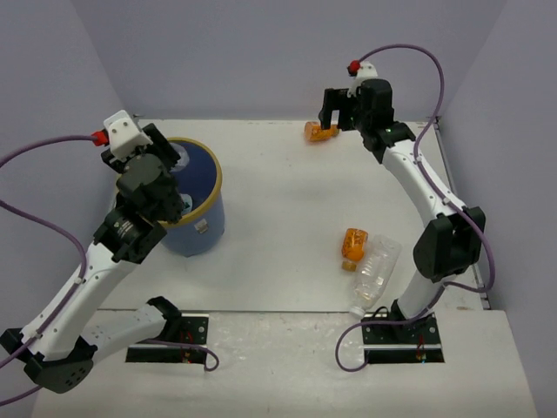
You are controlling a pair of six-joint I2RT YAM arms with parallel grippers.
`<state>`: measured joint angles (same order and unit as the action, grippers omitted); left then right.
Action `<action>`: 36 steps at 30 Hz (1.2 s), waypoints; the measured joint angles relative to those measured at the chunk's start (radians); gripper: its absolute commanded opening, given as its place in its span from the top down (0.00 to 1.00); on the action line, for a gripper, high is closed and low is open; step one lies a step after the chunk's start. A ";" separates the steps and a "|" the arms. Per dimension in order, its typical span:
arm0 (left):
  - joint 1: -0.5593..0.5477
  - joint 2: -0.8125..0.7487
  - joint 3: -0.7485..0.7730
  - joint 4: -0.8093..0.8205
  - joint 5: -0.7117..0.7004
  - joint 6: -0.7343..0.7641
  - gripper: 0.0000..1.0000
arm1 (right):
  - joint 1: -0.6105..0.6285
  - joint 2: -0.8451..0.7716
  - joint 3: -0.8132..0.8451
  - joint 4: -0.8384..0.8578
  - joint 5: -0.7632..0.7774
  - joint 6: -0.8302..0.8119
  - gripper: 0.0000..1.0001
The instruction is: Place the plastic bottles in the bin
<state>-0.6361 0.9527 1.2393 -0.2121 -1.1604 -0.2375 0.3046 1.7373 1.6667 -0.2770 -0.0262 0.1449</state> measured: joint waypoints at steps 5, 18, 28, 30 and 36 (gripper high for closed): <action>0.000 0.012 -0.092 -0.114 -0.042 -0.067 0.32 | -0.017 0.185 0.235 -0.041 0.110 0.229 0.01; 0.000 0.002 -0.097 -0.173 -0.058 -0.122 0.00 | -0.031 0.577 0.463 -0.197 0.232 0.692 0.01; 0.000 -0.011 -0.105 -0.054 -0.015 -0.072 0.00 | -0.049 0.747 0.614 -0.203 0.210 0.909 0.01; 0.000 -0.018 -0.119 -0.025 -0.005 -0.058 0.00 | -0.049 0.775 0.625 -0.194 0.200 0.963 0.01; 0.000 -0.032 -0.141 0.020 0.015 -0.042 0.00 | -0.049 0.834 0.628 -0.178 0.186 1.086 0.02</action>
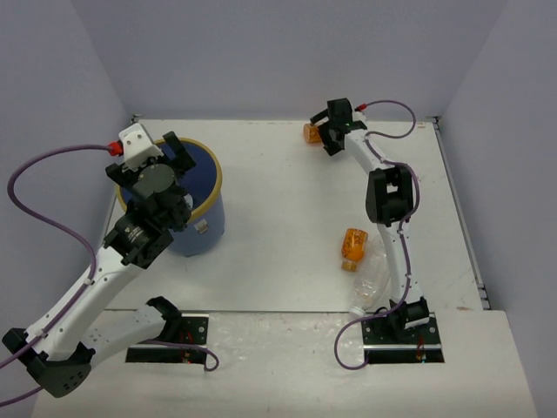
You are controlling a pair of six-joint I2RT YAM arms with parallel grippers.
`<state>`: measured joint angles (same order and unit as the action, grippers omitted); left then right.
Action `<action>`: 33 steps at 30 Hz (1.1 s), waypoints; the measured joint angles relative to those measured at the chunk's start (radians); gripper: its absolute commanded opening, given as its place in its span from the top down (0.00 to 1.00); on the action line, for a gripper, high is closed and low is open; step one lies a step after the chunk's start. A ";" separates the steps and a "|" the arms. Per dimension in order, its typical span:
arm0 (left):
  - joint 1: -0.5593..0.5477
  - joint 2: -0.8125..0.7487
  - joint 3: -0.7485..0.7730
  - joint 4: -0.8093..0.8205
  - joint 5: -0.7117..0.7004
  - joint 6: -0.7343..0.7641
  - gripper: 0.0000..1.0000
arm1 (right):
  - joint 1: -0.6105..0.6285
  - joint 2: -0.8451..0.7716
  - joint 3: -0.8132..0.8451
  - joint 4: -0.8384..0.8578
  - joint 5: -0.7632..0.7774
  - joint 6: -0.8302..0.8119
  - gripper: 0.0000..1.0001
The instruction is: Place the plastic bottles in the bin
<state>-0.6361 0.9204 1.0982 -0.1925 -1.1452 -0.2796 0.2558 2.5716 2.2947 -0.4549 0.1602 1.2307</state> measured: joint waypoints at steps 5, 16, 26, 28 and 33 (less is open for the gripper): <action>0.000 -0.024 -0.017 0.024 0.022 0.012 0.00 | 0.000 0.052 0.031 0.036 -0.027 0.088 0.24; 0.000 -0.050 -0.017 0.020 0.077 0.009 0.00 | -0.003 0.065 -0.005 0.127 -0.056 0.113 0.90; 0.000 -0.125 -0.019 -0.002 0.584 0.010 0.00 | -0.007 -0.254 -0.522 0.457 -0.258 -0.312 1.00; 0.000 -0.135 -0.028 0.021 0.737 0.010 0.00 | -0.007 -0.356 -0.646 0.569 -0.366 -0.392 1.00; -0.001 -0.094 -0.037 0.091 1.053 -0.009 0.00 | 0.000 -0.669 -1.000 0.867 -0.648 -0.499 1.00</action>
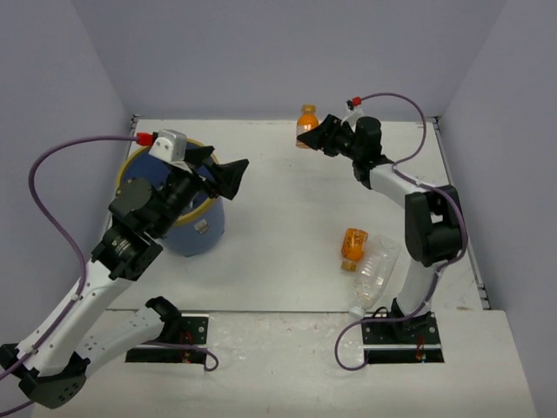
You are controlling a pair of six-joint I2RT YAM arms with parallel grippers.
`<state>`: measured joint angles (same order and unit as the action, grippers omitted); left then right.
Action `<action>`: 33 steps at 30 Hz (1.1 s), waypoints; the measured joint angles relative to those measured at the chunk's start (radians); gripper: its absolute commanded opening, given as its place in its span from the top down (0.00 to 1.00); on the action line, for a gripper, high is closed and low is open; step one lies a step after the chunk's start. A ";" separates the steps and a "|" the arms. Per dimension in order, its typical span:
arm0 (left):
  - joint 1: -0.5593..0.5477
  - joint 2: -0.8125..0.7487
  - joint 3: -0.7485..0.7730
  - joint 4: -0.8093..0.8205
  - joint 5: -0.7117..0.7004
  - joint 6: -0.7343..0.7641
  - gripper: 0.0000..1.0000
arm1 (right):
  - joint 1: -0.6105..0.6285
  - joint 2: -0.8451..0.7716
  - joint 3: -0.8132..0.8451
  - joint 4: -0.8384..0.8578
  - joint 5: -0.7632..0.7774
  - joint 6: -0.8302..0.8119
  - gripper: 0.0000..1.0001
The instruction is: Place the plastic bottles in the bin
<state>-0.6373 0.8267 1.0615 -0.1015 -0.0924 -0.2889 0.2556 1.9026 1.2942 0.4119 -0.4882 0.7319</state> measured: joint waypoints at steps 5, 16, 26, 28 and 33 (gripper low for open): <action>0.000 0.158 -0.007 0.075 0.104 -0.046 0.00 | 0.067 -0.242 -0.249 0.149 -0.229 -0.093 1.00; 0.000 0.330 -0.029 0.151 0.145 -0.128 0.00 | 0.281 -0.548 -0.479 0.153 -0.373 -0.246 1.00; -0.001 0.305 -0.124 0.299 0.242 -0.173 0.61 | 0.286 -0.641 -0.529 0.140 -0.338 -0.254 1.00; -0.001 0.305 -0.148 0.351 0.277 -0.193 0.80 | 0.292 -0.648 -0.536 0.134 -0.299 -0.253 0.96; 0.010 0.308 -0.181 0.407 0.314 -0.207 1.00 | 0.314 -0.660 -0.551 0.117 -0.248 -0.244 0.19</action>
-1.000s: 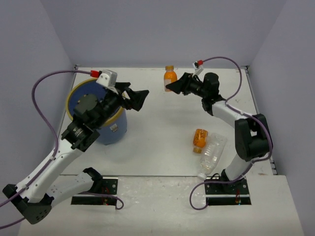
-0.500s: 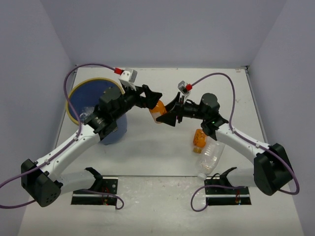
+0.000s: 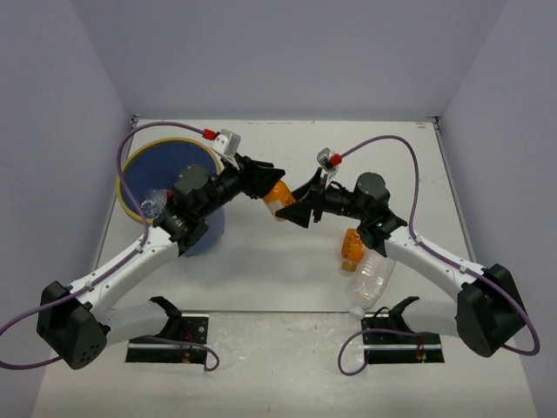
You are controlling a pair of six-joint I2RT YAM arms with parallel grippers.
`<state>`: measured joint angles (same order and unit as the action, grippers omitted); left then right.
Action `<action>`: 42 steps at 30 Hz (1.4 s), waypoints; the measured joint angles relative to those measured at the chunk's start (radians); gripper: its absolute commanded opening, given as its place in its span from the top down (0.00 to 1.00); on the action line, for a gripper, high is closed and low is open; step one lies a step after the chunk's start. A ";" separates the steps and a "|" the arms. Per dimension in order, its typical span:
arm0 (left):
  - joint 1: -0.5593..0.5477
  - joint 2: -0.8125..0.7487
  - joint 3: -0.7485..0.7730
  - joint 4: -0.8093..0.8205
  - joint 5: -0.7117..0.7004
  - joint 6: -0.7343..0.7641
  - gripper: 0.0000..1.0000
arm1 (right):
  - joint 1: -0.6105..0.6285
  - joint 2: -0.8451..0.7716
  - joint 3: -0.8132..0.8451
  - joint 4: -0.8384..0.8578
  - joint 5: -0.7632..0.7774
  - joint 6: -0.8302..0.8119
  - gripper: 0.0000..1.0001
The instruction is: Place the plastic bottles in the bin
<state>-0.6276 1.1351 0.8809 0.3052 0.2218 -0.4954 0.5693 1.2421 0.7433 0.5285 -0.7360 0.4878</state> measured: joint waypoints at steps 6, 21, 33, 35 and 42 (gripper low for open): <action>-0.007 -0.028 -0.009 -0.013 -0.032 0.009 1.00 | 0.002 -0.040 0.000 -0.081 0.149 0.008 0.01; -0.010 -0.412 0.151 -0.353 -0.712 0.127 1.00 | -0.028 -0.102 0.023 -0.441 0.725 0.105 0.01; -0.009 -0.310 0.153 -0.712 -1.332 -0.011 0.11 | -0.115 -0.151 0.023 -0.614 0.938 0.171 0.01; -0.009 -0.267 0.149 -0.798 -1.360 -0.043 0.00 | -0.131 -0.167 0.023 -0.630 0.952 0.171 0.01; -0.010 -0.320 0.177 -0.852 -1.306 -0.049 0.00 | -0.183 -0.245 0.023 -0.666 0.973 0.142 0.01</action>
<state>-0.6372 0.8151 1.0576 -0.5472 -1.0842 -0.5448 0.3866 0.9968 0.7666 -0.1373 0.2367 0.6296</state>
